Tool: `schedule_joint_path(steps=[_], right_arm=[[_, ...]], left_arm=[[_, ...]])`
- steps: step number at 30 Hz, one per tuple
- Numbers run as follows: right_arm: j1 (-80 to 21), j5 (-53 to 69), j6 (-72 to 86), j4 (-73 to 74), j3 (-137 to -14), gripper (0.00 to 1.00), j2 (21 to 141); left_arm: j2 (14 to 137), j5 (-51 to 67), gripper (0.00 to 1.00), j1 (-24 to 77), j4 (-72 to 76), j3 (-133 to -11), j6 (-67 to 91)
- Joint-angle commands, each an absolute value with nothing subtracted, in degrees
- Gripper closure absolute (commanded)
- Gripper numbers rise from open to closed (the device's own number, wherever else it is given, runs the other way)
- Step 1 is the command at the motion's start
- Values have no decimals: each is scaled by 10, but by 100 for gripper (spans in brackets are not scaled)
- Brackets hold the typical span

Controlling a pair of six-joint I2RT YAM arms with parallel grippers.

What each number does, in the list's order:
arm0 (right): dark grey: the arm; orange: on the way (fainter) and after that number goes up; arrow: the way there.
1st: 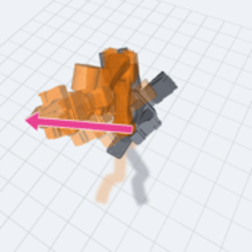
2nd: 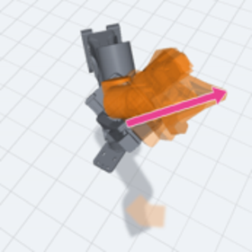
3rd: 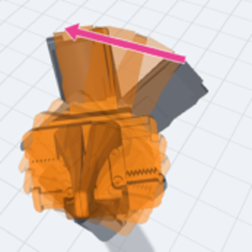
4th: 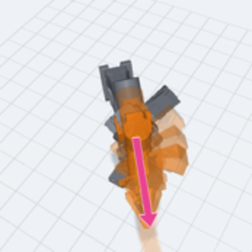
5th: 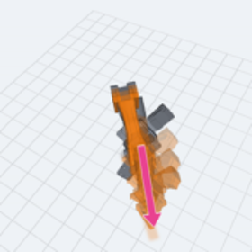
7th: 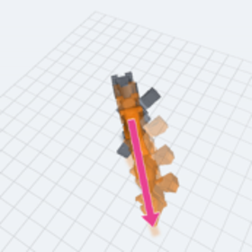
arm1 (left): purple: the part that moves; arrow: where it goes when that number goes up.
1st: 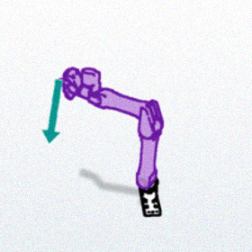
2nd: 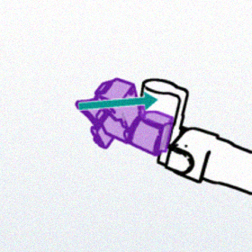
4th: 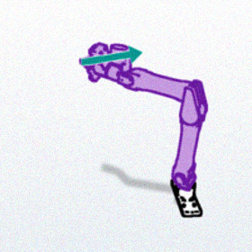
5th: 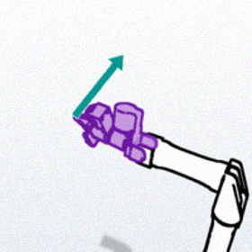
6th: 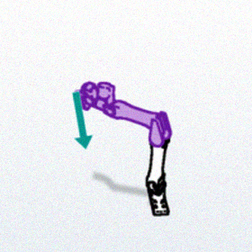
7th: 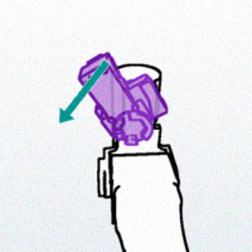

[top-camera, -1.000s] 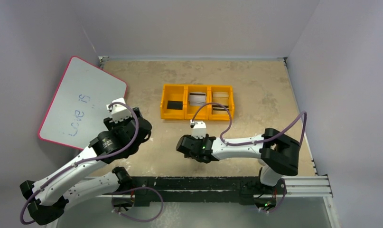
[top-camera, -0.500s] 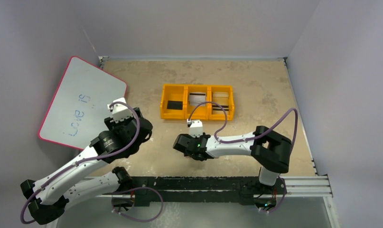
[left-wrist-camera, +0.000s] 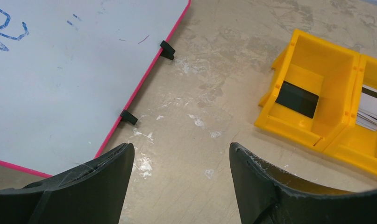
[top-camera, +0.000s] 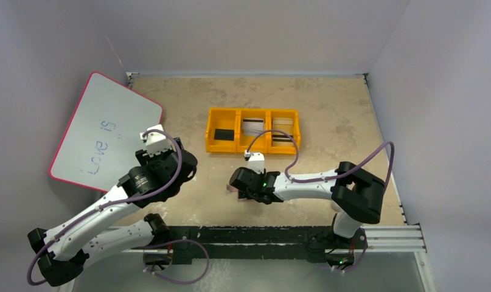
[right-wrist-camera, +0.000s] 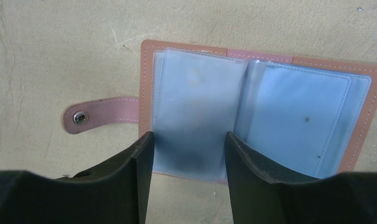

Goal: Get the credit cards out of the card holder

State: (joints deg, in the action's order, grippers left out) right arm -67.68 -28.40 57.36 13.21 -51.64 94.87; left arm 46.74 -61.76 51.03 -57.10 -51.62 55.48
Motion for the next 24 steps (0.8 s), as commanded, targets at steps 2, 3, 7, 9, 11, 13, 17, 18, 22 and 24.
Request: schedule_joint_path(steps=[2,3,7,9,11,13,17,18,22,24], right_arm=[[-668,-278,564,120,-516,44,965],[-668,-277,562,121,-518,42,971],[-668,-280,562,126,-526,41,980],[-668,-284,562,129,-529,47,982],[-668,-288,564,133,-531,49,984],[-668,-294,571,143,-534,51,985],[-668,-291,583,138,-526,59,964],[-668,-294,589,137,-523,60,955],[-664,-313,613,140,-507,56,913],[-658,-328,634,149,-498,55,903]], left_arm=[[467,-628,26,509,-566,-526,555],[467,-628,26,509,-566,-525,555],[470,-626,26,508,-564,-525,552],[472,-626,27,509,-564,-525,551],[472,-627,27,509,-564,-525,552],[472,-627,27,508,-564,-525,551],[473,-626,27,508,-563,-525,550],[473,-627,27,508,-563,-525,550],[472,-627,27,509,-563,-525,550],[472,-625,27,508,-563,-526,550]])
